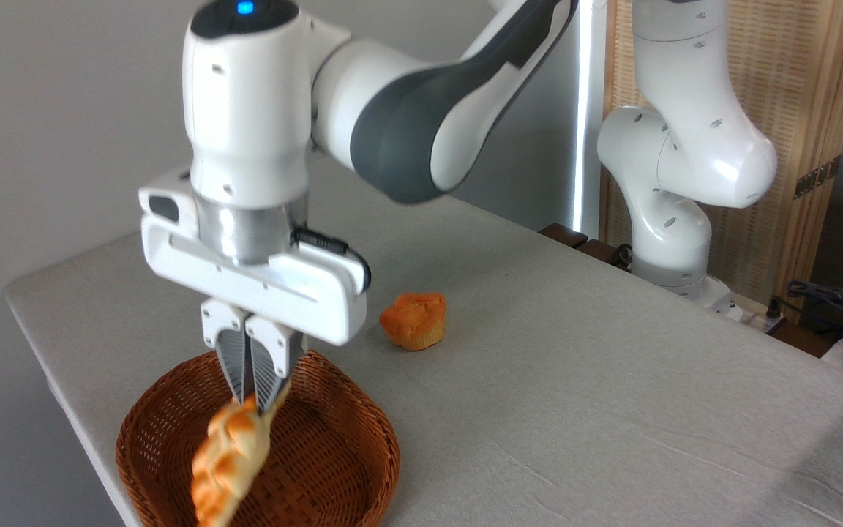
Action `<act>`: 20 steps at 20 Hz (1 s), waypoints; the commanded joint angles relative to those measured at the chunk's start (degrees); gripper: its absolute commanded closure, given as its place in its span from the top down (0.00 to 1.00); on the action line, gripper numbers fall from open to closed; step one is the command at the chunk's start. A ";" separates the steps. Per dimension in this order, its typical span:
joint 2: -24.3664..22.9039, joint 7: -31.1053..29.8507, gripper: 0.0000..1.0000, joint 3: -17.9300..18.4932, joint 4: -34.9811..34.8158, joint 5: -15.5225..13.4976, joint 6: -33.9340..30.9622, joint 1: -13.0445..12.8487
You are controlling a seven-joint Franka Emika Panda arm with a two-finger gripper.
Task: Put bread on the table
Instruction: 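Lift the braided bread out of the basket toward the round bun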
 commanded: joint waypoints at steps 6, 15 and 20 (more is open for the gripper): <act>-10.09 8.83 0.09 0.19 1.28 -0.98 -18.17 0.25; -28.04 30.22 0.11 0.45 -22.17 7.73 -25.06 0.25; -27.86 30.40 0.11 -0.52 -29.05 7.64 -21.19 0.17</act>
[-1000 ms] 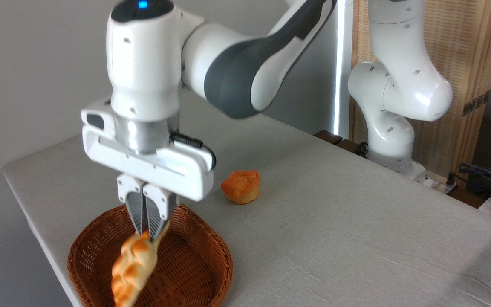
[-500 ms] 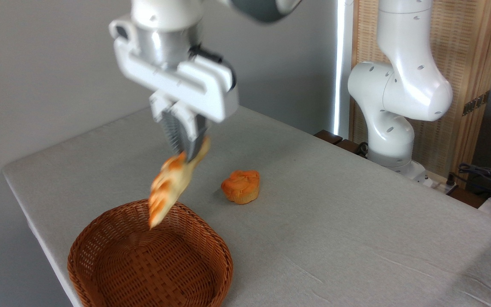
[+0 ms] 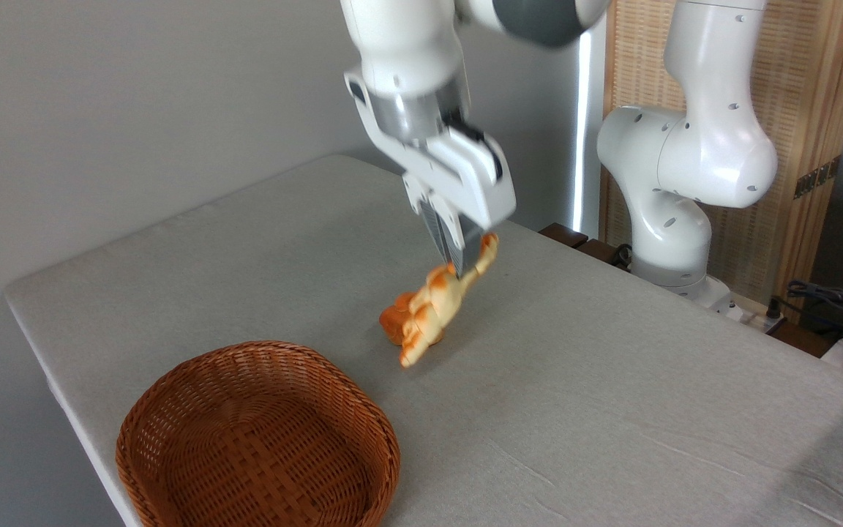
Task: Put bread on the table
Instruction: 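Lower the braided bread onto the table beside the round bun and release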
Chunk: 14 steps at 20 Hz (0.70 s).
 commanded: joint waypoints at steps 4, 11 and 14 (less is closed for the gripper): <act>-0.62 1.21 0.11 0.03 -5.39 0.33 4.78 -0.07; -0.80 1.30 0.68 0.82 -6.89 0.33 7.43 -0.07; -1.06 2.87 0.72 0.91 -6.89 1.12 7.08 0.02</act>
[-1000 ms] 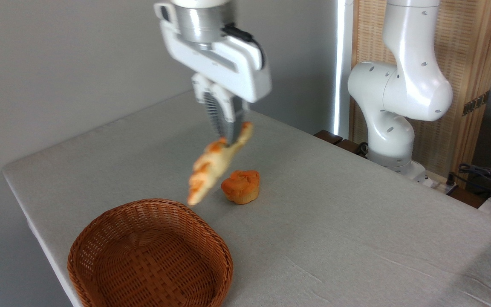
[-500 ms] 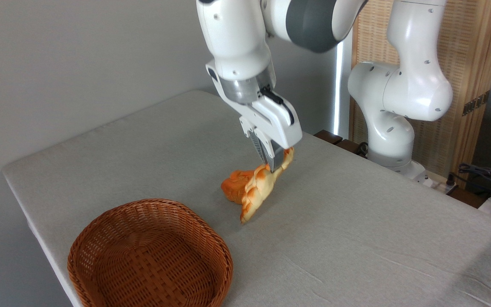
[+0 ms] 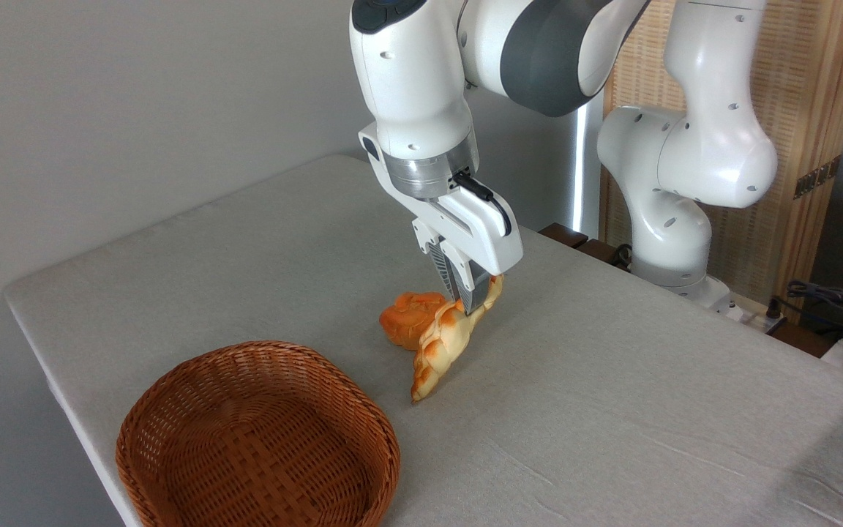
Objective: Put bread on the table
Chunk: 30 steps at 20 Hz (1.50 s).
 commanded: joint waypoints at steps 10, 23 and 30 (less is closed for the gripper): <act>-1.99 6.88 1.00 1.61 -0.38 2.01 -0.54 1.20; -2.00 5.82 1.00 1.44 6.03 1.40 -1.94 1.47; 3.54 -5.51 1.00 -1.28 22.29 -1.85 -6.86 1.56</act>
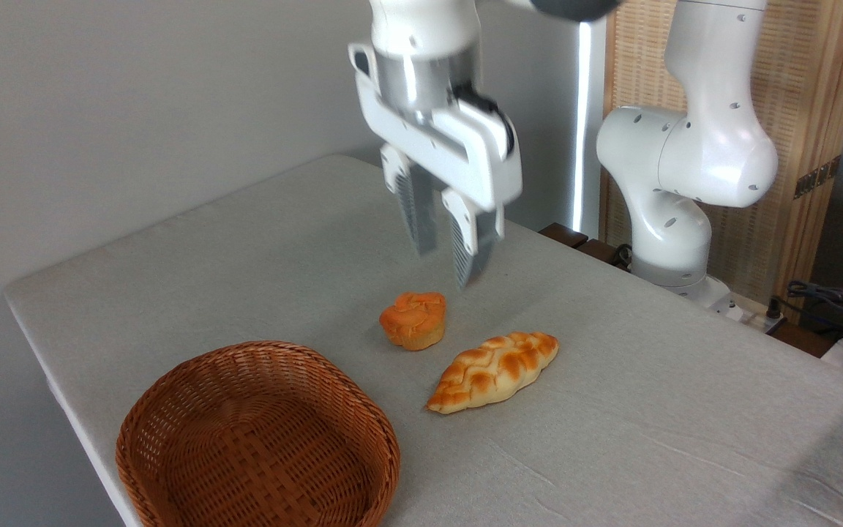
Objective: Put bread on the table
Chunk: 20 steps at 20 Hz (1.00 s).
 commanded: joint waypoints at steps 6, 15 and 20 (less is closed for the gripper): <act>10.89 -14.60 1.00 -5.45 21.02 -2.63 -3.74 0.46; 13.27 -14.70 1.00 -6.77 21.20 0.98 -4.18 -0.25; 14.06 -14.52 1.00 -6.33 21.11 1.06 -5.23 -0.86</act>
